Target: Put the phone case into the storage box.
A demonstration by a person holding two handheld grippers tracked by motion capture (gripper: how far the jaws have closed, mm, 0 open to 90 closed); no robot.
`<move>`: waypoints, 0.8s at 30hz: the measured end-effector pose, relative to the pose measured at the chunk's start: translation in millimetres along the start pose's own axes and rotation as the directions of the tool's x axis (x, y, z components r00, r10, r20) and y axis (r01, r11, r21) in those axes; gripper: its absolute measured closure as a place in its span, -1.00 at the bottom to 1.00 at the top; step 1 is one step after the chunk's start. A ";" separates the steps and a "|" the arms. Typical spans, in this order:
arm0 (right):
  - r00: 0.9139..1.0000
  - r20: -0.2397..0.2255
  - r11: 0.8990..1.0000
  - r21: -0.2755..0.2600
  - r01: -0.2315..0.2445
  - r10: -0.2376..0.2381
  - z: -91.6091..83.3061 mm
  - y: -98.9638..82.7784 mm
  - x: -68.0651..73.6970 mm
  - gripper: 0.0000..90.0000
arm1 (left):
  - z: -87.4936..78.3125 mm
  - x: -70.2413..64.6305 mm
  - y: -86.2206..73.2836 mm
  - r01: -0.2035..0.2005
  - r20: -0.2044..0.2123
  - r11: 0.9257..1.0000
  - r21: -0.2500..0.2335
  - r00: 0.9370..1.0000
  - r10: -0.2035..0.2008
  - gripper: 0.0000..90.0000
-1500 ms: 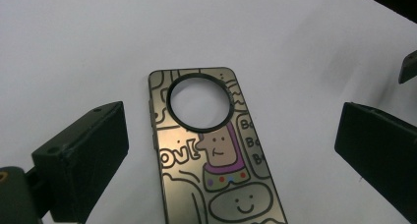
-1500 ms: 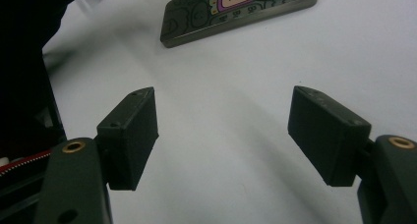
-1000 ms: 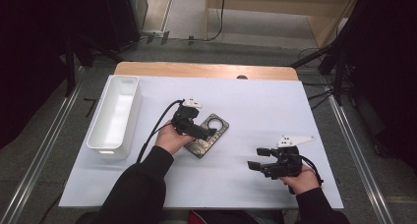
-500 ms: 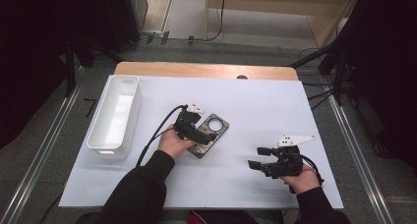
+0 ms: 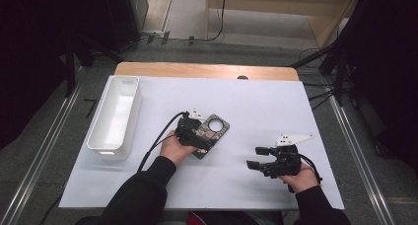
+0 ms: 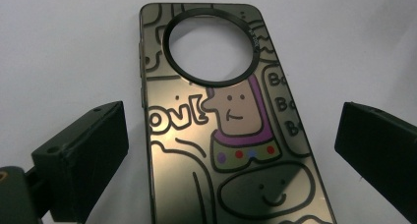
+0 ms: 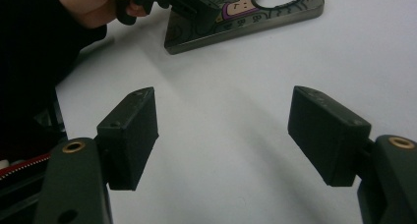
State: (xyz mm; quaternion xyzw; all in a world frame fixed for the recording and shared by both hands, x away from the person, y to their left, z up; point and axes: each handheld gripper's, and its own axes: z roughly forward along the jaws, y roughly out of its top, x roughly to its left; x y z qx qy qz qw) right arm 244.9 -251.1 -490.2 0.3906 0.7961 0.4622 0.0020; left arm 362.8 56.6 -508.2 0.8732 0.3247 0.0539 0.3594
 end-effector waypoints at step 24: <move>1.000 -0.001 1.000 -0.001 0.002 -0.002 -0.1 0.2 0.1 -0.42 | 11.6 -16.3 -8.8 -0.099 -0.122 0.995 0.019 0.987 0.101 -1.00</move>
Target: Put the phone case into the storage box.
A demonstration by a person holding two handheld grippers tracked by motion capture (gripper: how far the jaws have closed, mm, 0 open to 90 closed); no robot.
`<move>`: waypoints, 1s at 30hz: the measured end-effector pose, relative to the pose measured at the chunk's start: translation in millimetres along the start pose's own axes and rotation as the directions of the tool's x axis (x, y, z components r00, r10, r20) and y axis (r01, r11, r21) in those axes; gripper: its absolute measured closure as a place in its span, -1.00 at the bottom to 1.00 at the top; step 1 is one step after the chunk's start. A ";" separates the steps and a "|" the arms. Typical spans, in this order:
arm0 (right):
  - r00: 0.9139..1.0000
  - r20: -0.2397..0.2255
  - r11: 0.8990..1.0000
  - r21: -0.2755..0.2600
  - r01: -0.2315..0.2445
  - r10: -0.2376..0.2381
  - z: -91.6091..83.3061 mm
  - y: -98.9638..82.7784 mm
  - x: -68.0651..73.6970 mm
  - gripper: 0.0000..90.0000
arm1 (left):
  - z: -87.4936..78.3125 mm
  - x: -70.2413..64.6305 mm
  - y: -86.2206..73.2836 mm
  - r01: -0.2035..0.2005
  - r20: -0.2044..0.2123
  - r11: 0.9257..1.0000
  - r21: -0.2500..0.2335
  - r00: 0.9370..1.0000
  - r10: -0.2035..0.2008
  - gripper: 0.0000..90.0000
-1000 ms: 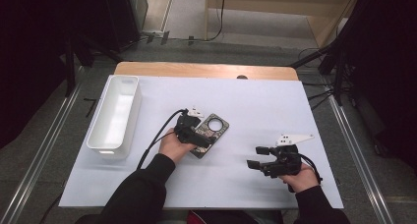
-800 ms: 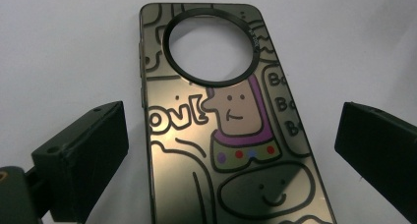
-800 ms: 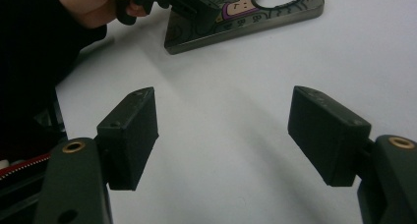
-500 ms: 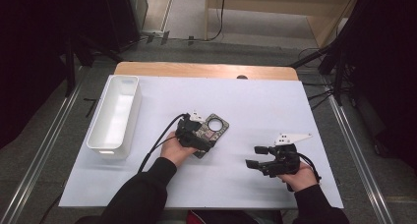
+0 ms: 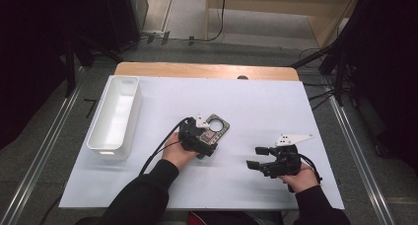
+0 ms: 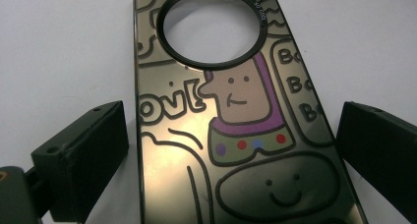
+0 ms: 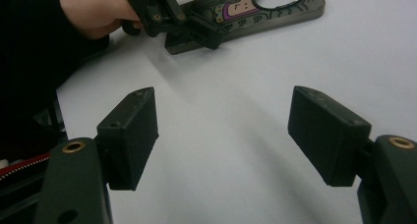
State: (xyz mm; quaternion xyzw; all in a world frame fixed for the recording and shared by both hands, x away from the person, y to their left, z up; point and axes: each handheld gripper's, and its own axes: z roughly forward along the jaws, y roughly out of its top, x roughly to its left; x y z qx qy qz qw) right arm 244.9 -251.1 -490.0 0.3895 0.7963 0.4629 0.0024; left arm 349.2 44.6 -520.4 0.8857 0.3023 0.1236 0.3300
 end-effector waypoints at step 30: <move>1.000 0.006 1.000 0.004 0.002 -0.002 -0.6 -0.4 0.0 -0.42 | -4.7 -8.6 1.5 0.047 -0.056 0.999 0.023 0.997 -0.046 -0.77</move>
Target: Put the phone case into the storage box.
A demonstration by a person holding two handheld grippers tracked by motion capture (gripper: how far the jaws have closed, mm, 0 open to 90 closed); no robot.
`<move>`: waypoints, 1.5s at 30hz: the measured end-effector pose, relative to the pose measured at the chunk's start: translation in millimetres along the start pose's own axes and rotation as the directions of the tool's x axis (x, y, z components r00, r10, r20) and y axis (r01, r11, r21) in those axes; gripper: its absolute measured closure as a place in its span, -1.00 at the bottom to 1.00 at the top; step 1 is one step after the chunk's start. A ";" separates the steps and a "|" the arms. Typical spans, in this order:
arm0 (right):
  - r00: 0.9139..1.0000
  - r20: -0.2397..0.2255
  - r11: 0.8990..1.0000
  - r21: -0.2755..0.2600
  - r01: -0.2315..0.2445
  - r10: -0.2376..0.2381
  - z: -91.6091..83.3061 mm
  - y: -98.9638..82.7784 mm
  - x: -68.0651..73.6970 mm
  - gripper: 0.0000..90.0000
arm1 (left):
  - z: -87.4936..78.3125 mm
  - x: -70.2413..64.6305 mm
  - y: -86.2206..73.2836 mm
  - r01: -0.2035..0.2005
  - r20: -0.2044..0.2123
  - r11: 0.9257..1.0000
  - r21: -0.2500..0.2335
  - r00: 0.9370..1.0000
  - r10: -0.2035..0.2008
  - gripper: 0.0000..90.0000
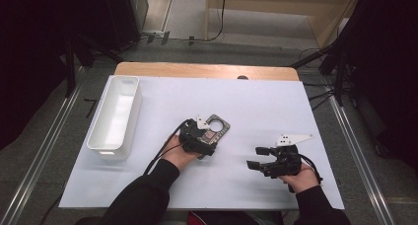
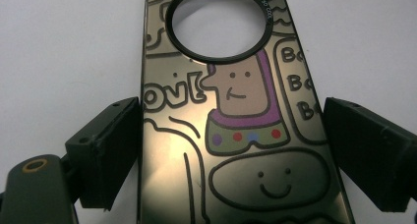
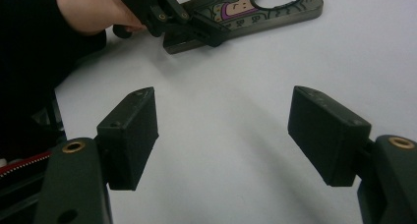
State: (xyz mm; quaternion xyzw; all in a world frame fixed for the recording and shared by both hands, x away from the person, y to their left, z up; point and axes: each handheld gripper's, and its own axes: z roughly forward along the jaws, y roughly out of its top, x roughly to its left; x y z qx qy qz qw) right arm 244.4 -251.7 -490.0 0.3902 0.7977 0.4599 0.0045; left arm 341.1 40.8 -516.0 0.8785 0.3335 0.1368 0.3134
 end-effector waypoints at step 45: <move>1.000 -0.004 1.000 0.004 -0.009 0.009 0.6 0.6 -0.2 -0.42 | -33.8 20.7 17.1 0.196 0.266 0.981 -0.016 0.946 -0.184 -0.74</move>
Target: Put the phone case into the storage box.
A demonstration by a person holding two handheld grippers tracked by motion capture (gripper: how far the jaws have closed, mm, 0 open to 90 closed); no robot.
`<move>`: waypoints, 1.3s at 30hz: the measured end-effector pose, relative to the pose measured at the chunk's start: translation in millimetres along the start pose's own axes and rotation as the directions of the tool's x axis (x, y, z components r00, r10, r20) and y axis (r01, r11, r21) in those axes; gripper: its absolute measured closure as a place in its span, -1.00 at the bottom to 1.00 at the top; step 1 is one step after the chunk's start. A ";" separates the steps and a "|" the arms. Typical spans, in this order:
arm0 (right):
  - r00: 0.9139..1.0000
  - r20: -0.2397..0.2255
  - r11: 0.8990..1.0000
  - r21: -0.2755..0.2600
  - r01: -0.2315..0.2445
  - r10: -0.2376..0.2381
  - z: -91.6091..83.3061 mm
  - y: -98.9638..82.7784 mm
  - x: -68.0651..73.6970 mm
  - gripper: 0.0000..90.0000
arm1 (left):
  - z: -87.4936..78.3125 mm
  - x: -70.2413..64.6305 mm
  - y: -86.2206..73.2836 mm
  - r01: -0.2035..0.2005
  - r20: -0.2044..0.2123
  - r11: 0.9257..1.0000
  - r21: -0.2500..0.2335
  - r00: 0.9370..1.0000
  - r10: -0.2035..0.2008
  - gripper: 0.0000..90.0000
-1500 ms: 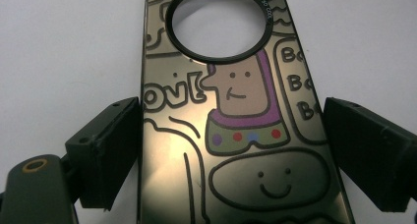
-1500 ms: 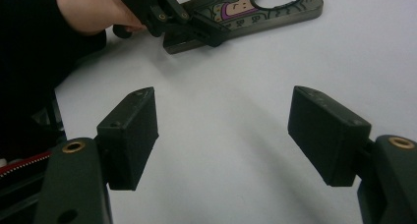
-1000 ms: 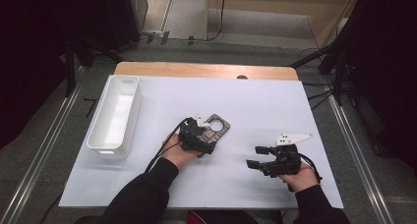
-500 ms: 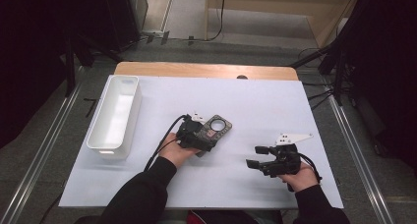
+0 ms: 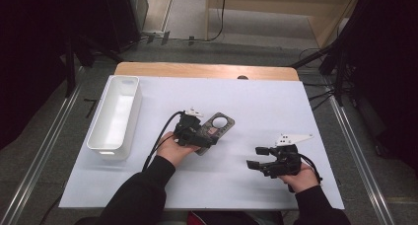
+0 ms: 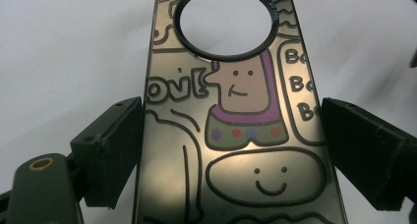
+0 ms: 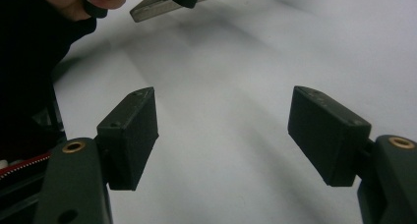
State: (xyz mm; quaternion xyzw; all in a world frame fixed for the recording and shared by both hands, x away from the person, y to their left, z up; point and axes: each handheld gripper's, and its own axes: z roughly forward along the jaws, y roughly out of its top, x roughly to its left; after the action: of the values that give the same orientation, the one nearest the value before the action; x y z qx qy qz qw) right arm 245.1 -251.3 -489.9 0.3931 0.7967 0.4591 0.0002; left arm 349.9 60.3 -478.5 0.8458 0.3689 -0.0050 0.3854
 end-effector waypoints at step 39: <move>0.990 0.001 0.990 -0.019 -0.142 0.142 2.3 8.7 2.8 -0.47 | -27.0 -6.1 -19.4 0.198 0.088 0.967 -0.163 0.979 -0.185 -0.74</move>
State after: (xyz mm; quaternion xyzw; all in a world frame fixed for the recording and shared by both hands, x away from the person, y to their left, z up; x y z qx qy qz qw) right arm 249.5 -245.5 -483.9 0.4492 0.7625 0.4648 -0.0277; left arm 325.8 82.6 -470.3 0.7693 0.4338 -0.0410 0.4673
